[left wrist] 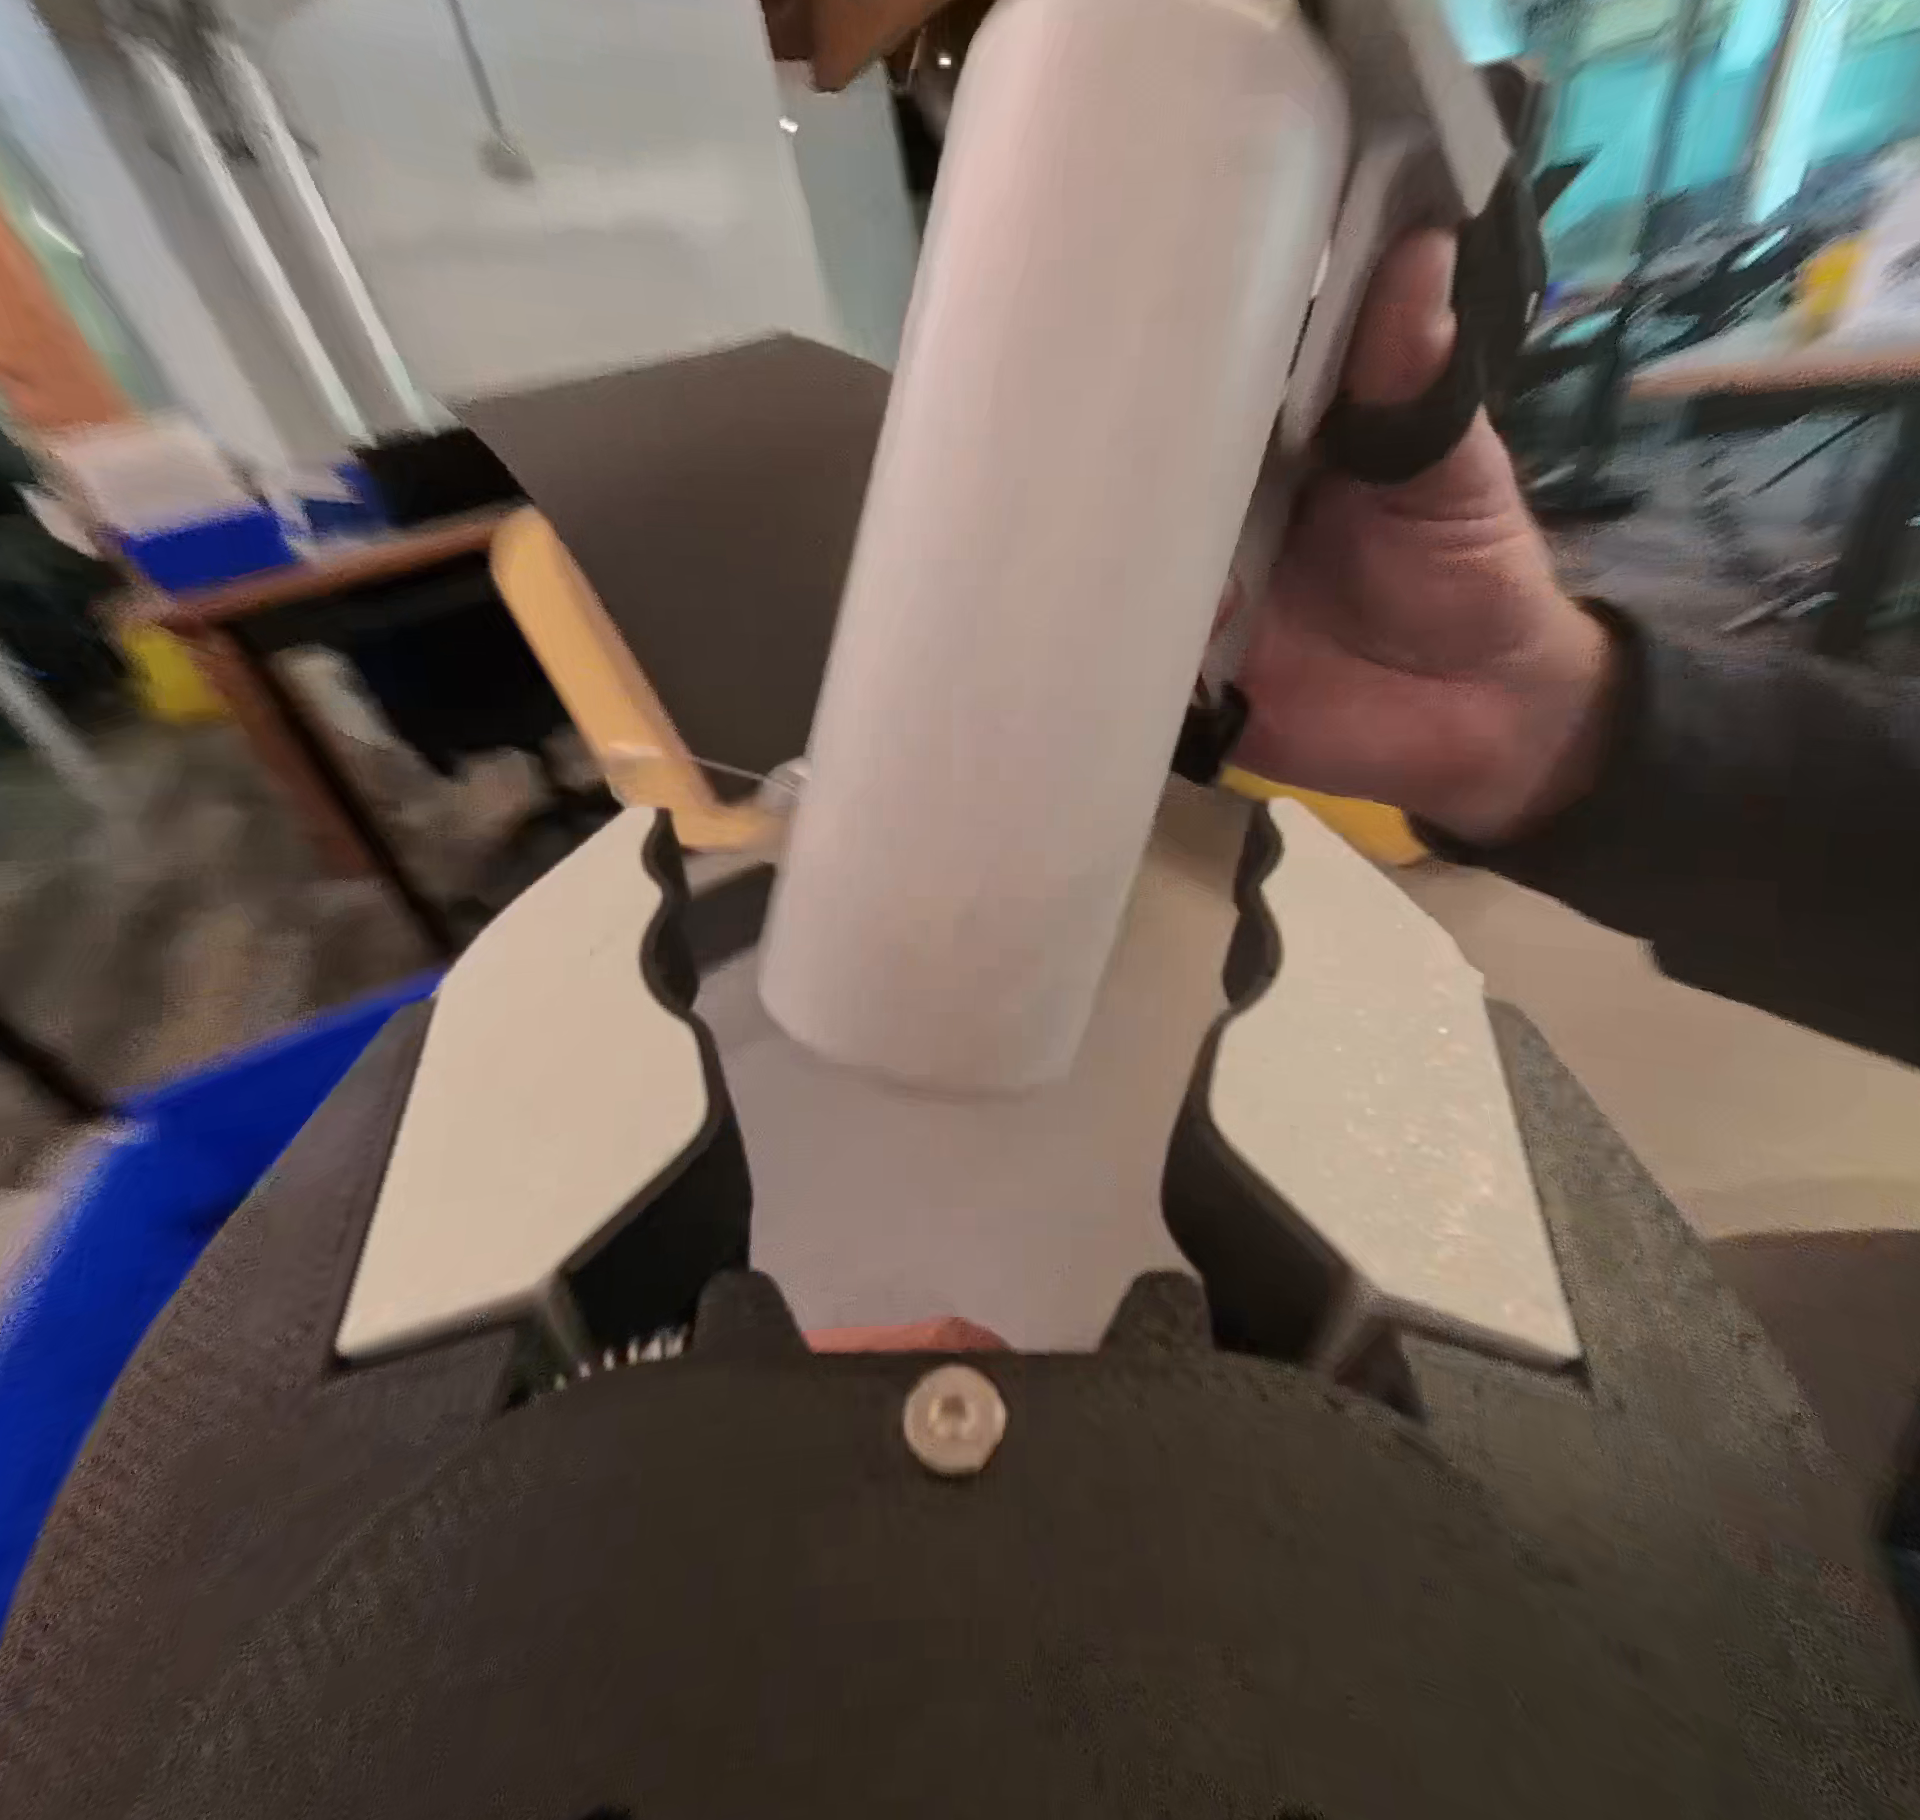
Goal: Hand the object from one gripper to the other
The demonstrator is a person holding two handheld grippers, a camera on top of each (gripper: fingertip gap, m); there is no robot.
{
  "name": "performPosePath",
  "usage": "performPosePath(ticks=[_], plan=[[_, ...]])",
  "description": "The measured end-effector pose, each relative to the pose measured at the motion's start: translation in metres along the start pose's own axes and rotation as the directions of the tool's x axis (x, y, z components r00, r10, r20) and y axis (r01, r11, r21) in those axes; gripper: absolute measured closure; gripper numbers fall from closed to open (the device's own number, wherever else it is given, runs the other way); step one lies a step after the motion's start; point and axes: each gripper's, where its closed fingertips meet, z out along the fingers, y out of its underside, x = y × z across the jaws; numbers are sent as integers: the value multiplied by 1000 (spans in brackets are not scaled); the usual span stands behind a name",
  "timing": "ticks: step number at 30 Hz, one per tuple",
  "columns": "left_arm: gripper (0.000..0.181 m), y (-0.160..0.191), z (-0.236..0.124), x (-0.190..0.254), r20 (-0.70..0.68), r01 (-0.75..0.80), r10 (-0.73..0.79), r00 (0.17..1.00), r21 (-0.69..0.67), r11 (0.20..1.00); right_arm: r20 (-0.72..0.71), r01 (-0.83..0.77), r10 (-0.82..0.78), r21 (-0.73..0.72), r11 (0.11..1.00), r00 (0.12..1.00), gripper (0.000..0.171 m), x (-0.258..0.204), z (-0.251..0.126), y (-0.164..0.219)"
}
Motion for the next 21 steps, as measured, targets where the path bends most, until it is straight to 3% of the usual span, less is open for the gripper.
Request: performPosePath(ticks=[2,4,6,7,9,11,15,21], plan=[[66,28,3,6,-133,263,-263,956,-16,965,77,-26,22,56,998,997,96,-13,2,-10],[54,40,5,20,-355,531,-504,787,-24,847,148,-59,44,98,993,988,96,-25,4,-17],[55,20,-10,31,-617,721,-550,563,42,692,209,-65,41,109,992,977,96,-35,6,-17],[57,11,-17,33,-686,767,-526,503,73,638,237,-72,44,110,991,971,96,-39,6,-16],[55,0,-24,46,-766,787,-463,446,89,610,287,-89,51,123,988,957,96,-45,4,-16],[49,-7,-23,52,-793,810,-451,409,89,579,316,-90,43,135,987,948,96,-48,1,-15],[78,-10,-22,39,-787,857,-468,402,143,495,339,-62,12,137,989,941,96,-53,-3,-9],[77,-11,-25,36,-756,841,-468,458,198,503,358,-42,-9,135,990,934,96,-57,-11,-7]])
